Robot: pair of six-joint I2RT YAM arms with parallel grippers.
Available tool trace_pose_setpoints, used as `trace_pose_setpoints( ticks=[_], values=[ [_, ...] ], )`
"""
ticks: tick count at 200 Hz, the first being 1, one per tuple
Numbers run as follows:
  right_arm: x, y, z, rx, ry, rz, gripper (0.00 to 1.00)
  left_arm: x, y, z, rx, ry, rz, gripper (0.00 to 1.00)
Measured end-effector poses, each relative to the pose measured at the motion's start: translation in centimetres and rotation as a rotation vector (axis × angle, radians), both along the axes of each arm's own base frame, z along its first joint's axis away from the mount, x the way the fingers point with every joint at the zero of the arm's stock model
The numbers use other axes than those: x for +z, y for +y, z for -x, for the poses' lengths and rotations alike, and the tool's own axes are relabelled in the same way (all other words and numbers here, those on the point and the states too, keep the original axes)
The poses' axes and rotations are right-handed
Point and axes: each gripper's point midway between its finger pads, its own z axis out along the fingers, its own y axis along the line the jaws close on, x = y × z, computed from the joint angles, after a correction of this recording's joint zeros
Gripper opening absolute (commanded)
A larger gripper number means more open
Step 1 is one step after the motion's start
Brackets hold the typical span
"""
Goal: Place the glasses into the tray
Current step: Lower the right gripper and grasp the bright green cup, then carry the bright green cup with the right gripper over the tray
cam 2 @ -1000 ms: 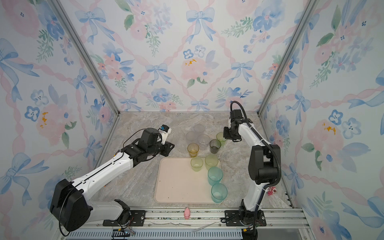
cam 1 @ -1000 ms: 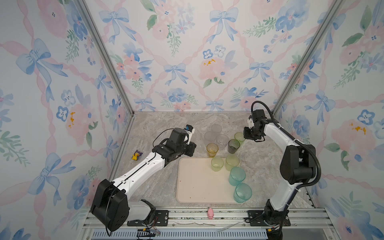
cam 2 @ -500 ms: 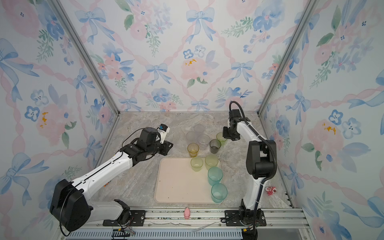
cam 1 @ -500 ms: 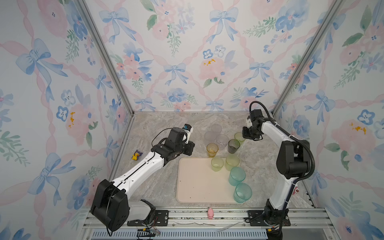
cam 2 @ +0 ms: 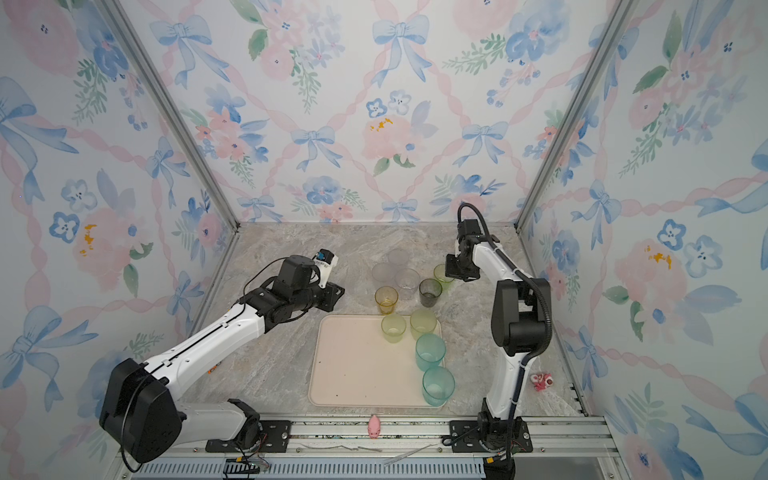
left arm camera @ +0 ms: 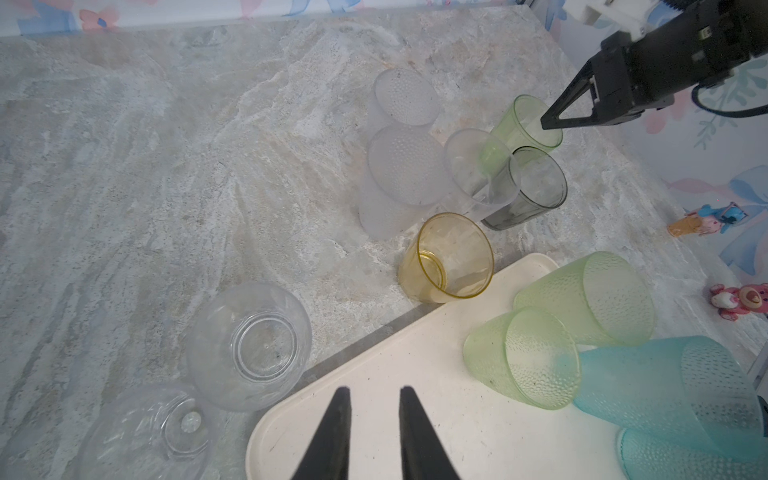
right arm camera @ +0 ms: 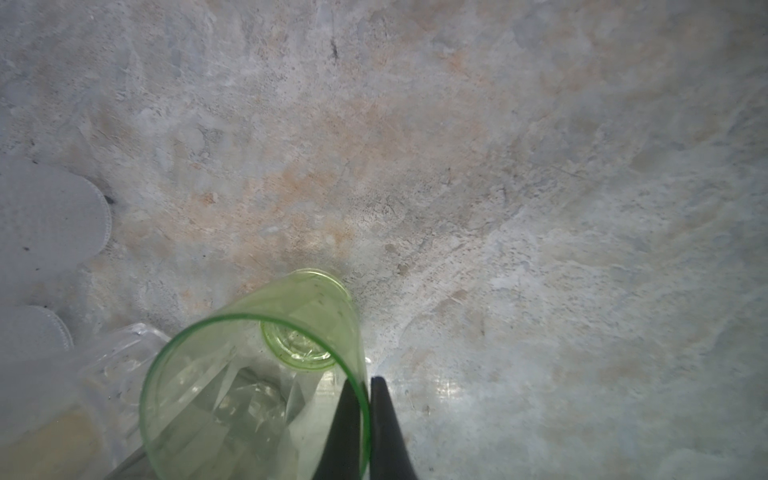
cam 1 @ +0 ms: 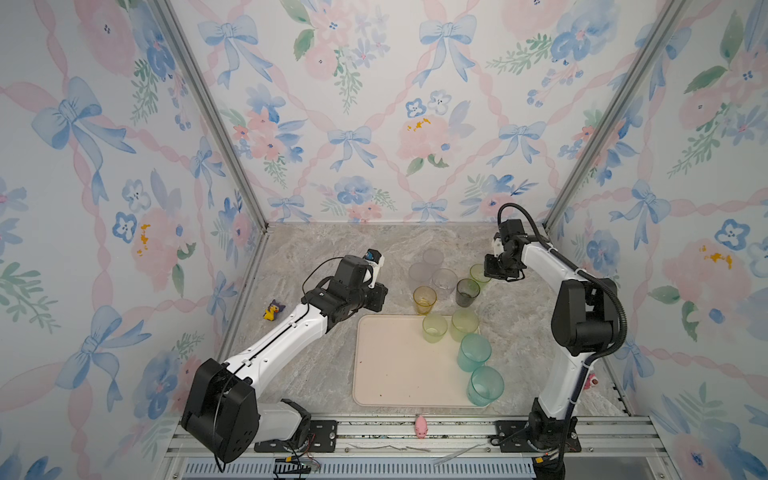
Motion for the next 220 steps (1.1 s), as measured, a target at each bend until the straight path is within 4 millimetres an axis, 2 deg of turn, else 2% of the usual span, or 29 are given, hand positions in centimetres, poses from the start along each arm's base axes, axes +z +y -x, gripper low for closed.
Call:
trace_pose_setpoints(
  ticks=[38,59,72,91,119,134,154,169,181,196,220],
  values=[
    [0.3,-0.5,0.0,-0.01,-0.008,0.024,0.0,-0.2,0.1,0.1,0.001,0.008,-0.002,0.24],
    [1.7,-1.2,0.0,-0.026,-0.041,0.043,0.0,-0.4,0.2,0.1,0.001,0.011,-0.004,0.24],
    [3.8,-1.8,0.2,-0.04,-0.084,0.048,0.0,-0.5,0.3,0.3,0.001,0.013,-0.006,0.24],
    [8.3,-2.5,0.6,-0.058,-0.184,0.056,0.0,-0.6,0.4,0.5,0.002,0.012,-0.006,0.24],
    [14.9,-1.8,2.4,-0.039,-0.327,0.048,0.0,-0.3,0.8,0.3,0.01,0.002,-0.006,0.24],
    [18.2,1.0,4.3,0.035,-0.397,0.038,0.0,0.0,1.5,-0.1,0.032,-0.011,0.0,0.24],
    [21.8,7.6,8.3,0.22,-0.471,-0.012,0.0,1.0,2.9,-0.7,0.07,-0.037,0.013,0.24],
    [23.2,12.3,11.8,0.368,-0.492,-0.058,0.0,2.0,4.0,-0.9,0.1,-0.066,0.027,0.25],
    [23.5,15.1,14.3,0.464,-0.49,-0.082,0.0,3.0,4.9,-0.8,0.121,-0.092,0.039,0.26],
    [22.9,18.1,17.0,0.567,-0.465,-0.095,0.0,4.1,5.7,-0.7,0.139,-0.12,0.053,0.25],
    [20.1,21.5,19.8,0.684,-0.386,-0.077,0.0,4.5,5.9,-0.4,0.137,-0.132,0.066,0.25]
  ],
)
